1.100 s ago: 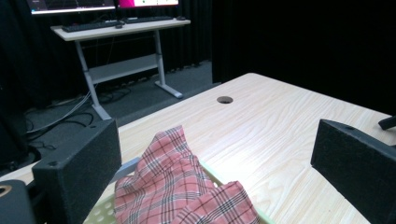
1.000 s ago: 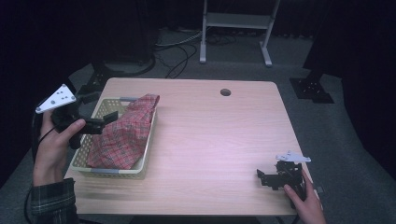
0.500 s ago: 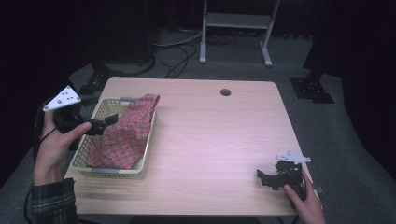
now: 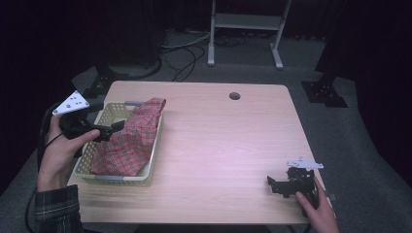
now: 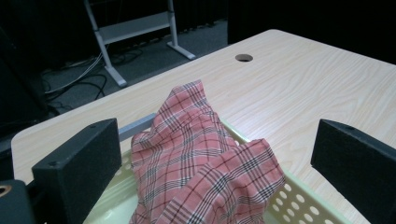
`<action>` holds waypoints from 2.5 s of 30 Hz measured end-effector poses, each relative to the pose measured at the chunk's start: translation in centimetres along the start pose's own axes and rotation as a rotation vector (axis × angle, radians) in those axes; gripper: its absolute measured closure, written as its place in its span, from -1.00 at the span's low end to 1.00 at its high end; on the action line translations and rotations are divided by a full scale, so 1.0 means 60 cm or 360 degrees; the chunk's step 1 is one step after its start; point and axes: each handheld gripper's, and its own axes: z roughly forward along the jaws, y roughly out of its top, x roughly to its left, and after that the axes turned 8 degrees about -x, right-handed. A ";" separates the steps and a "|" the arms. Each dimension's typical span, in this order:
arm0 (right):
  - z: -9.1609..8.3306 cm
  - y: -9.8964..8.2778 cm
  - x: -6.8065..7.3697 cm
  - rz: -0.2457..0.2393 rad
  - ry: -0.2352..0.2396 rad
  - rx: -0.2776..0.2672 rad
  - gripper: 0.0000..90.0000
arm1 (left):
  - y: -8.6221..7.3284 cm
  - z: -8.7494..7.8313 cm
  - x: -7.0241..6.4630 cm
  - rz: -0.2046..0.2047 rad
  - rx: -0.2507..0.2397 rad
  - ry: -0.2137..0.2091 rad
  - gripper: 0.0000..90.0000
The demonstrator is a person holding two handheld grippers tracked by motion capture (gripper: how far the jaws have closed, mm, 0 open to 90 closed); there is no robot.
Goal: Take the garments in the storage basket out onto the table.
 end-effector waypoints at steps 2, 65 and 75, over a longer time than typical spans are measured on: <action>0.000 0.000 0.000 0.0000 0.0000 0.0000 -1.00 | -0.002 0.002 0.001 -0.0001 0.0009 -0.0001 -0.97; 0.000 0.000 0.000 0.0000 0.0000 0.0000 -1.00 | -0.086 0.072 0.034 -0.0081 0.0276 0.0044 -0.97; 0.000 0.000 0.000 0.0000 0.0000 -0.0001 -1.00 | -0.106 0.090 0.037 -0.0091 0.0356 0.0062 -0.97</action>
